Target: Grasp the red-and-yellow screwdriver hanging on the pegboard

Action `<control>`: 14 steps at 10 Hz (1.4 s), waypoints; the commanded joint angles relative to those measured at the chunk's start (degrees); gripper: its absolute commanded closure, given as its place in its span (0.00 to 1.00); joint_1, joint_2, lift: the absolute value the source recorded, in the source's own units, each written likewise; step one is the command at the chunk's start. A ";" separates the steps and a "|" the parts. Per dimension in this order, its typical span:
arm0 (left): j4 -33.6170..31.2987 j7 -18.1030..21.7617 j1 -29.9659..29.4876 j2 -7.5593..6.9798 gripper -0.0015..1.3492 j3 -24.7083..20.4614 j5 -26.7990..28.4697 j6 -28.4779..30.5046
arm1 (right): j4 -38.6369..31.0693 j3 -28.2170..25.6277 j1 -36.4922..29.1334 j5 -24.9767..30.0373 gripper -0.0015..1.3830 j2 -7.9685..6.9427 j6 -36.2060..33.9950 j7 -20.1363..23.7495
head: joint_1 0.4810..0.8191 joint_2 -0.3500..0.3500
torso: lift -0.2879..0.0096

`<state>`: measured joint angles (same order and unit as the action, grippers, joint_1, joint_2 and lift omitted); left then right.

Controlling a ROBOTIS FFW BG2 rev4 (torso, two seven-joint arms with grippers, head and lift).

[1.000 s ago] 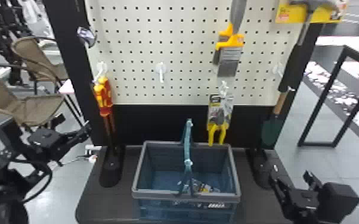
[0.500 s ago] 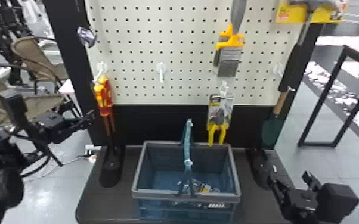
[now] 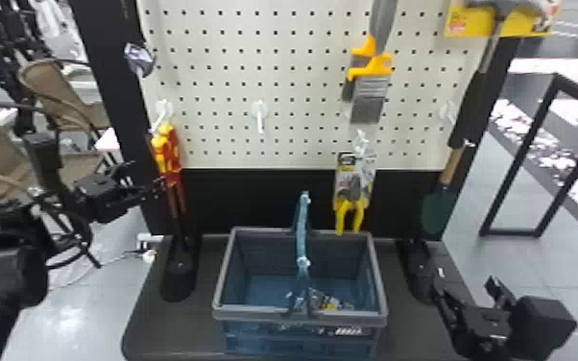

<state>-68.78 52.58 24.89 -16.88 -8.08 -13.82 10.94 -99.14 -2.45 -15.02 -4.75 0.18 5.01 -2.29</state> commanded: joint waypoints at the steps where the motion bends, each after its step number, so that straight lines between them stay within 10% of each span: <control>1: 1.28 0.51 2.00 -0.34 0.15 2.63 0.02 0.48 | 0.00 0.07 -0.01 0.00 0.29 0.00 0.00 0.00 | 0.20 0.50 | 0.63; 6: 3.48 1.92 6.57 -0.87 0.15 8.78 1.60 1.45 | 0.09 0.16 -0.01 0.00 0.29 0.09 -0.26 0.00 | 0.20 0.50 | 0.63; 7: 3.48 2.09 6.83 -0.70 0.22 9.22 2.13 1.63 | 0.09 0.16 -0.10 0.00 0.29 0.18 -0.26 0.00 | 0.20 0.50 | 0.63; 8: 3.30 1.83 6.83 -0.26 0.62 9.31 2.74 1.63 | 0.09 0.16 -0.19 0.00 0.29 0.18 -0.35 0.00 | 0.20 0.50 | 0.63; 9: 2.25 0.69 6.22 0.01 0.77 9.22 2.48 3.30 | 0.09 0.16 -0.19 0.00 0.29 0.26 -0.44 0.00 | 0.20 0.50 | 0.63; 14: -3.20 -3.27 3.41 0.27 0.89 7.11 3.89 6.02 | 0.44 0.16 -0.45 0.09 0.29 0.26 -0.97 0.00 | 0.20 0.50 | 0.63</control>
<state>-71.73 49.31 28.36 -16.62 -0.91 -9.96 16.88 -98.71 -2.29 -15.39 -4.66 0.44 4.09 -2.29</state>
